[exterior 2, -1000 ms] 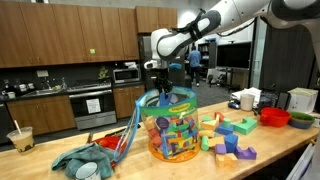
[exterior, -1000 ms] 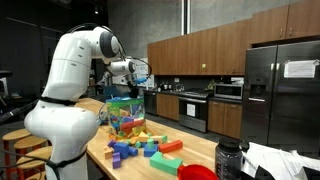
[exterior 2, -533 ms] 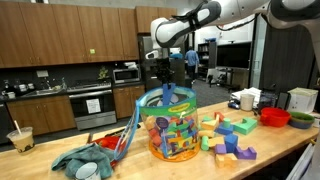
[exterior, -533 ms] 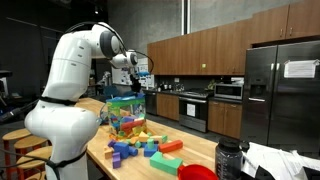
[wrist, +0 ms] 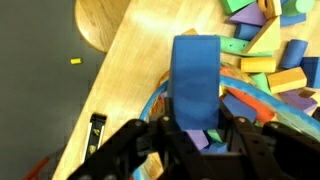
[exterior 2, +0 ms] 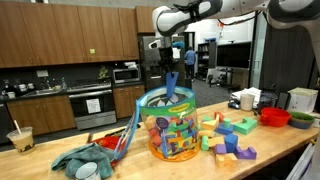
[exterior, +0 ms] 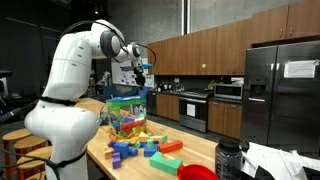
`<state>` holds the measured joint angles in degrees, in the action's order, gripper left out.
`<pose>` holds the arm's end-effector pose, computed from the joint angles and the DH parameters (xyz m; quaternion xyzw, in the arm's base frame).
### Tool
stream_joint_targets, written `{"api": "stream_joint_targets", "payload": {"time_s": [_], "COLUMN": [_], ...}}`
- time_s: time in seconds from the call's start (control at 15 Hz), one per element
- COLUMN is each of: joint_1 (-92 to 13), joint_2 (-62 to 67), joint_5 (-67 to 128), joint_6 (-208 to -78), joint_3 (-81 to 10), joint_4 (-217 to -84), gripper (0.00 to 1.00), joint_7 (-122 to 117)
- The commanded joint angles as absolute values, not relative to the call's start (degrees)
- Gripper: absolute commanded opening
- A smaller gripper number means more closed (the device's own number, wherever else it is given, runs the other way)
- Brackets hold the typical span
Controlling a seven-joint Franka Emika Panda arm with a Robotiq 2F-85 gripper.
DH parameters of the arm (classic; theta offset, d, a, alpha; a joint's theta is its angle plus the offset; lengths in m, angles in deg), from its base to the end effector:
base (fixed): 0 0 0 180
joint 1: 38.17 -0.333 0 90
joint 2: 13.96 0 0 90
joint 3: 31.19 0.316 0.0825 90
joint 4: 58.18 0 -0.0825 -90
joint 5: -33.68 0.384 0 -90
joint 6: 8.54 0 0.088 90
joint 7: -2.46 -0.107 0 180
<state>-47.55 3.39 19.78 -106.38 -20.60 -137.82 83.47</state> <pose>0.6270 0.1858 0.5438 0.6249 0.7751 -0.0387 0.0849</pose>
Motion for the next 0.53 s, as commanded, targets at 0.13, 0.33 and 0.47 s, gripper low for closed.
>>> {"api": "stream_joint_targets", "payload": {"time_s": [0.13,0.33,0.47], "joint_1": [-47.76,-47.37,-47.39], "joint_2": [4.69,3.53,2.74], "joint_5": [14.9,11.34,9.01], "joint_6": [-102.32,-102.38,-102.62], "joint_3": [-22.19,-23.09,-23.88], "joint_4": [-131.16,-131.03,-130.85], "gripper": [0.16,0.16,0.16], "joint_7": [85.1,84.56,84.11]}}
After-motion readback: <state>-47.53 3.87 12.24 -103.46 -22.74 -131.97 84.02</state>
